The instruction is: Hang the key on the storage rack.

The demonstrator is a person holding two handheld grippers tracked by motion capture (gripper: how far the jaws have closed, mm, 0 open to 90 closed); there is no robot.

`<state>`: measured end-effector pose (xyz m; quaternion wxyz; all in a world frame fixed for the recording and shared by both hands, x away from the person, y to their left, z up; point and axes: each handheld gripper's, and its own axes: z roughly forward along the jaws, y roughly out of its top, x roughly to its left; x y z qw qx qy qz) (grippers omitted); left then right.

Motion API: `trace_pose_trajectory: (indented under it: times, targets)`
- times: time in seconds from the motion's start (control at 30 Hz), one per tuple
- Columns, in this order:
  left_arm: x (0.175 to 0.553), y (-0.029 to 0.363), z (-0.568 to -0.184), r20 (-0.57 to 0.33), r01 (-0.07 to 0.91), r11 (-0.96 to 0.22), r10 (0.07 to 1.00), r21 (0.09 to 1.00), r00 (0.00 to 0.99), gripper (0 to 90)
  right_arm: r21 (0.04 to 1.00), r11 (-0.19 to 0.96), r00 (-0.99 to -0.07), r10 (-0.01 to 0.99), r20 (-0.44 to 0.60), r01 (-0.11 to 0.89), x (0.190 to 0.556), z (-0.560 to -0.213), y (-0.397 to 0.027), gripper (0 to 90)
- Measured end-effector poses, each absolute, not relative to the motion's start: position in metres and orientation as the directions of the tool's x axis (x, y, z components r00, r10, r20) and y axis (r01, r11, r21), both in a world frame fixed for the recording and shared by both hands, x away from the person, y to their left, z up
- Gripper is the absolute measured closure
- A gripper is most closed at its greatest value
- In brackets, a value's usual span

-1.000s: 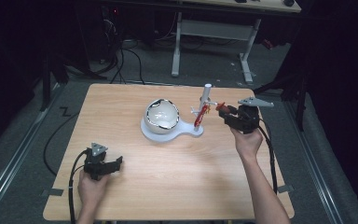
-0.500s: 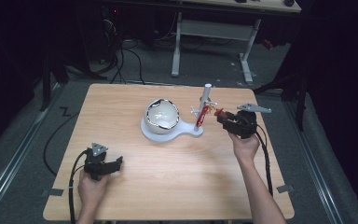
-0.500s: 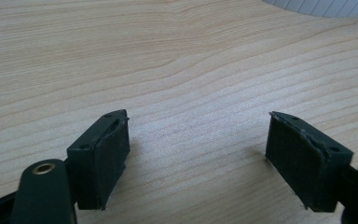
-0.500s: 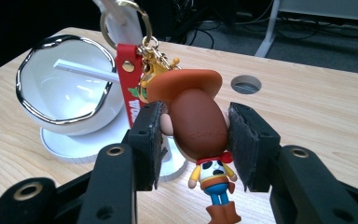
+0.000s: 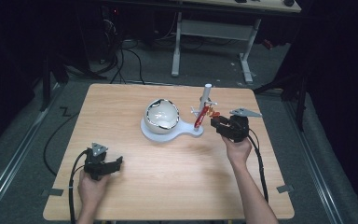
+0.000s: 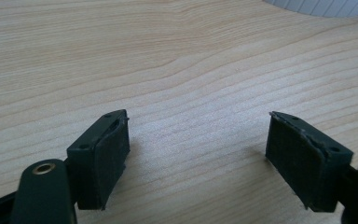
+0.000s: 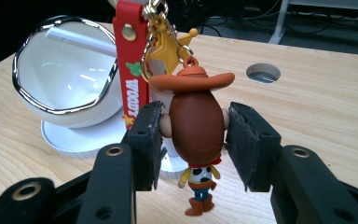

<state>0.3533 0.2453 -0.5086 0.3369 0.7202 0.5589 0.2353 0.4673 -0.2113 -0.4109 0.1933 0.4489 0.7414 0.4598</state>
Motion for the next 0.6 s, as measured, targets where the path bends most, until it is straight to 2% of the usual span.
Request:
trace_pose_trajectory:
  times: [0.6]
  targets:
    - [0.354, 0.245, -0.509, -0.038, 0.646, -0.148, 0.963, 0.748, 0.265, 21.9, 0.852, 0.179, -0.515, 0.849, 0.120, 0.492, 0.471, -0.417, -0.199, 56.8]
